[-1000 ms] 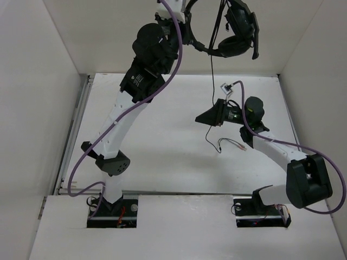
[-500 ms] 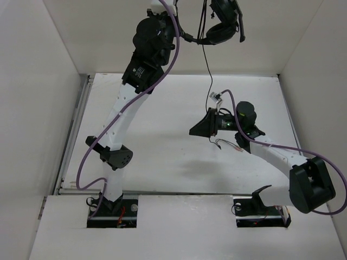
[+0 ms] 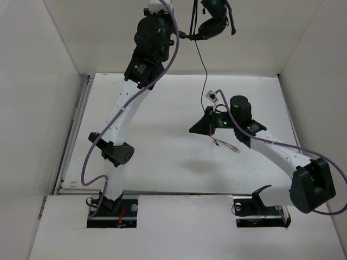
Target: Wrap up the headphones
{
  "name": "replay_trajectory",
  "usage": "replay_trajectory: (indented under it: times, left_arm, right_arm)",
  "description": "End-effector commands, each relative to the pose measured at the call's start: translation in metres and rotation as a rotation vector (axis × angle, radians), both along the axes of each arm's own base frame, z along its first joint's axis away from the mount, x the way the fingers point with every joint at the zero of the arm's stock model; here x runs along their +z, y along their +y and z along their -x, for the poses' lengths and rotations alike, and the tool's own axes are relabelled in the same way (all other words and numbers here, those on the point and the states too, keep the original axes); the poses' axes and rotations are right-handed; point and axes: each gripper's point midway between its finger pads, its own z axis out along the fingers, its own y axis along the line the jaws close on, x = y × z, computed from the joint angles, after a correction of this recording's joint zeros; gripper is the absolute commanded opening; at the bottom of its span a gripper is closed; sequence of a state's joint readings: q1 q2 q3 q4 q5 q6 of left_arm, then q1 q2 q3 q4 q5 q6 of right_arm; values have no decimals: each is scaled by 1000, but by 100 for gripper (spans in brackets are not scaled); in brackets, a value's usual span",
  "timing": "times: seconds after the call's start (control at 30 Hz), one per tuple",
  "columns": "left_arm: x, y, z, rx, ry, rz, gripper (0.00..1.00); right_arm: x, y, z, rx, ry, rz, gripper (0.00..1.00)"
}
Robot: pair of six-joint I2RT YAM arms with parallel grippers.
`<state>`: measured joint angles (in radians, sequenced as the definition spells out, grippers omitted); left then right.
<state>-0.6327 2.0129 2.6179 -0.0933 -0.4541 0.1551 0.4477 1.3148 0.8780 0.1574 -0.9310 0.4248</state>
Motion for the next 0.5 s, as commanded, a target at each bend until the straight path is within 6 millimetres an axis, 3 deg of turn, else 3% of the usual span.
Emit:
replay_trajectory:
  times: [0.0, 0.17, 0.47]
  left_arm:
    - [59, 17, 32, 0, -154, 145, 1]
    - [57, 3, 37, -30, -146, 144, 1]
    - [46, -3, 28, -25, -125, 134, 1]
  right_arm:
    - [6, -2, -19, -56, -159, 117, 3]
    - [1, 7, -19, -33, -233, 204, 2]
    - [-9, 26, -7, 56, -334, 331, 2]
